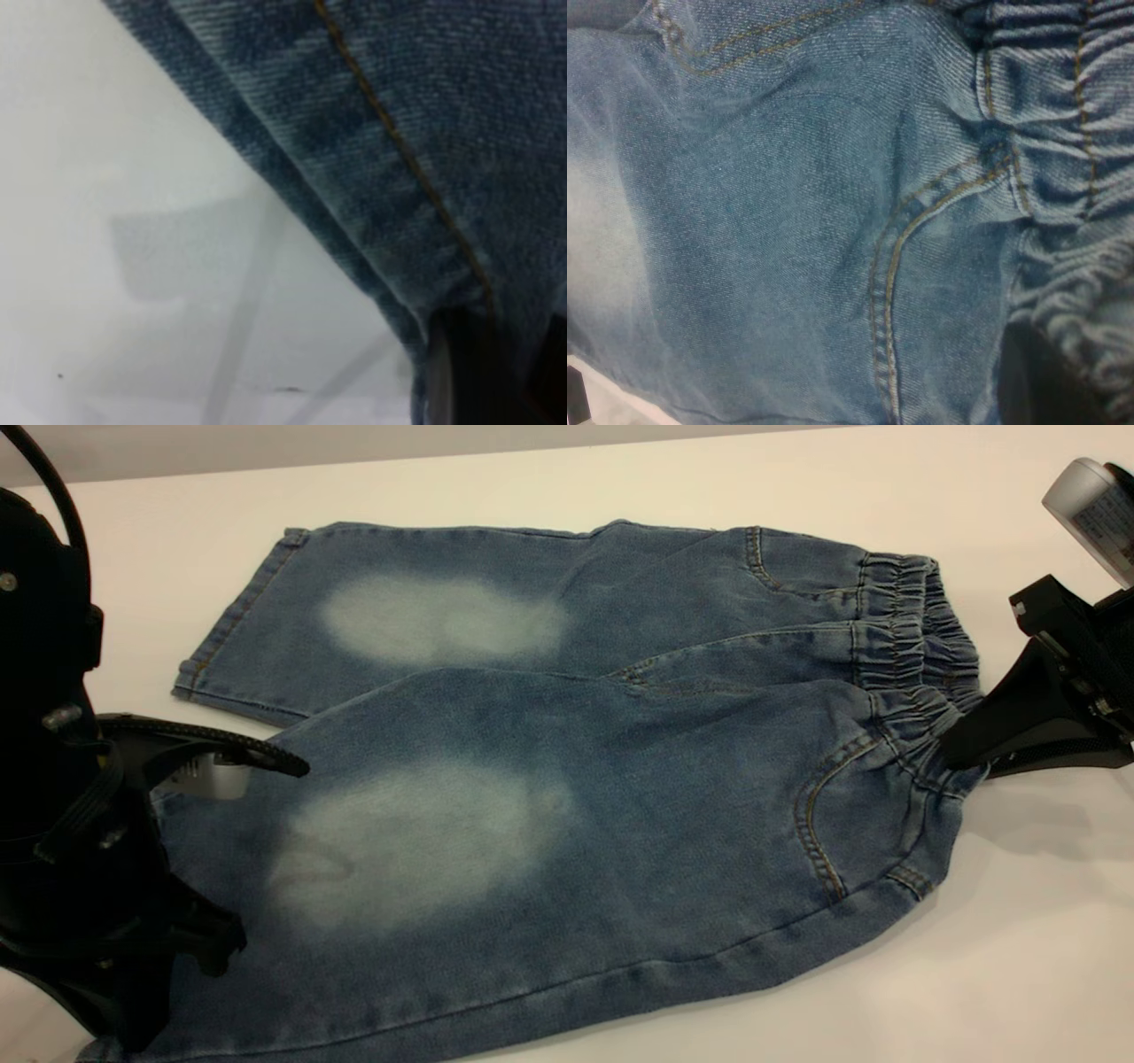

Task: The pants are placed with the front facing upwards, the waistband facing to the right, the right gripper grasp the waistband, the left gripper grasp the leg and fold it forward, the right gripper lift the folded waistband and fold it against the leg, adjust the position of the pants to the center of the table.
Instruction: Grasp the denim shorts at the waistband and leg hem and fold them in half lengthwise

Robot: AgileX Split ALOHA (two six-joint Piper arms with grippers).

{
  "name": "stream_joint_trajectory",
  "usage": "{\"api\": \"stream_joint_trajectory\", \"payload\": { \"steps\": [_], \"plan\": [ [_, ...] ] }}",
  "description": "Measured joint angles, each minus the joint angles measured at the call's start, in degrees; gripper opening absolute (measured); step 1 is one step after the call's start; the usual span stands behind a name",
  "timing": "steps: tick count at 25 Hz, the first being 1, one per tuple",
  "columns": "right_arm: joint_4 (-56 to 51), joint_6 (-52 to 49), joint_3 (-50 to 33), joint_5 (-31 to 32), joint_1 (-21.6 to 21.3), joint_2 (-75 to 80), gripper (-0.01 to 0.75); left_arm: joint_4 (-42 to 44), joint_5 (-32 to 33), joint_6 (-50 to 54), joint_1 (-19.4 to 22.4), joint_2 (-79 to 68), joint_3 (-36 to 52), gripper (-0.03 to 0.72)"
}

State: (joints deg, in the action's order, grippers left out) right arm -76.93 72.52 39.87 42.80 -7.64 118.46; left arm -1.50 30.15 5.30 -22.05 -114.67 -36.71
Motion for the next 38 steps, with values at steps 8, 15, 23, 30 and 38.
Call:
{"api": "stream_joint_trajectory", "payload": {
  "steps": [8,15,23,30,38],
  "plan": [
    [0.0,0.0,0.0,0.0,0.0,0.0,0.036,-0.4,-0.7,-0.1,0.0,0.1,-0.5,0.062],
    [0.0,-0.1,0.0,0.4,0.0,-0.2,0.036,-0.7,-1.8,-1.2,-0.1,4.0,-3.9,0.029],
    [-2.4,3.0,0.0,0.7,0.0,-1.6,0.036,-0.4,4.0,-2.0,-0.1,13.3,-4.8,0.029],
    [-3.6,4.0,0.0,0.7,0.0,-7.2,0.036,-0.2,4.4,-2.3,-0.1,22.0,-4.8,0.029],
    [-3.8,3.1,0.0,0.5,0.0,-16.6,0.036,-0.2,2.6,-2.4,-0.1,28.8,-5.4,0.029]
  ]
}}
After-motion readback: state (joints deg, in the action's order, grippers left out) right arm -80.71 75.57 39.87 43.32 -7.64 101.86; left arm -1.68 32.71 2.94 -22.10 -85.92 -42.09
